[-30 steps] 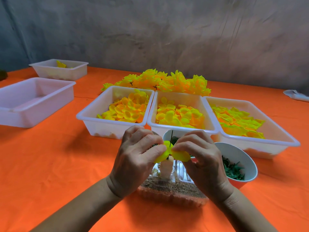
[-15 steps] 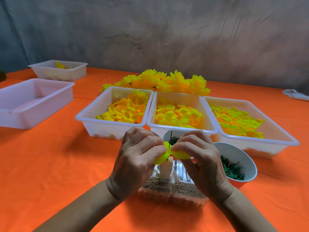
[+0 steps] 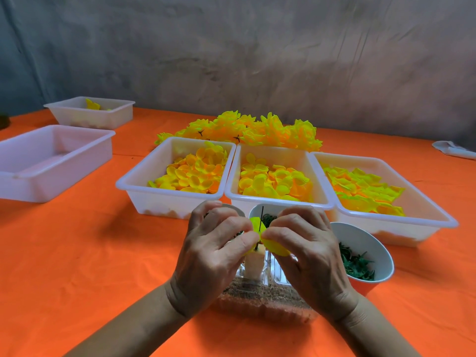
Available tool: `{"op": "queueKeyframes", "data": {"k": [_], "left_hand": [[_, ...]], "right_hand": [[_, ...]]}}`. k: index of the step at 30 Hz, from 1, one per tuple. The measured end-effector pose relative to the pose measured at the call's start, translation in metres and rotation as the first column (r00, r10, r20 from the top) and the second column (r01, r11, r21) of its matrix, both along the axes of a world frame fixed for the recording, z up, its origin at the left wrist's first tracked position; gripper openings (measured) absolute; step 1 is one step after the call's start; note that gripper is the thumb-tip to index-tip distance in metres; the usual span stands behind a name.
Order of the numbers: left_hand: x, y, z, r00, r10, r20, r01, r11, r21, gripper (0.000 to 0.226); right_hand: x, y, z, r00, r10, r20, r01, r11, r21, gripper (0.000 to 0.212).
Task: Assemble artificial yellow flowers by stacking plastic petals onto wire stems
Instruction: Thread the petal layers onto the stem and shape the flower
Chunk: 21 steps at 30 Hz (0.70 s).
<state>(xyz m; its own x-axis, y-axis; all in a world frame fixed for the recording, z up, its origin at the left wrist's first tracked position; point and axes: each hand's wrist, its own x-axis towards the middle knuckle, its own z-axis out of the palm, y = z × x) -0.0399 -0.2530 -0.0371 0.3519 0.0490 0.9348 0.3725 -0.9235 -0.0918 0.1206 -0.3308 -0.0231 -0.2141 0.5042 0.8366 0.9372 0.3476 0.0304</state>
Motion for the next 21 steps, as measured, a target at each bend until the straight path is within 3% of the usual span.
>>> {"op": "queueKeyframes", "data": {"k": [5, 14, 17, 20, 21], "left_hand": [[0.003, 0.0, 0.001, 1.0, -0.004, -0.011, 0.004, 1.0, -0.014, 0.024], [0.002, 0.001, 0.002, 0.999, 0.019, -0.032, -0.017, 0.998, 0.057, 0.026], [0.002, 0.001, 0.0, 1.0, -0.018, -0.003, 0.018, 1.0, -0.01, 0.023], [0.003, 0.0, -0.003, 0.996, -0.053, 0.066, 0.064, 0.981, -0.181, 0.019], [0.002, 0.0, -0.004, 0.995, -0.052, 0.081, 0.071, 0.967, -0.245, 0.021]], "right_hand": [[-0.001, 0.0, 0.003, 1.0, 0.009, -0.006, -0.009, 1.0, -0.01, 0.042], [-0.003, 0.0, 0.007, 0.999, 0.003, 0.041, -0.002, 1.0, -0.018, 0.044], [-0.001, 0.001, 0.002, 0.997, 0.036, -0.075, -0.041, 0.997, -0.058, 0.033], [0.0, 0.001, -0.005, 0.964, 0.041, -0.262, -0.068, 0.993, -0.095, 0.008], [0.0, 0.001, -0.006, 0.949, 0.036, -0.312, -0.071, 0.993, -0.1, 0.011]]}}
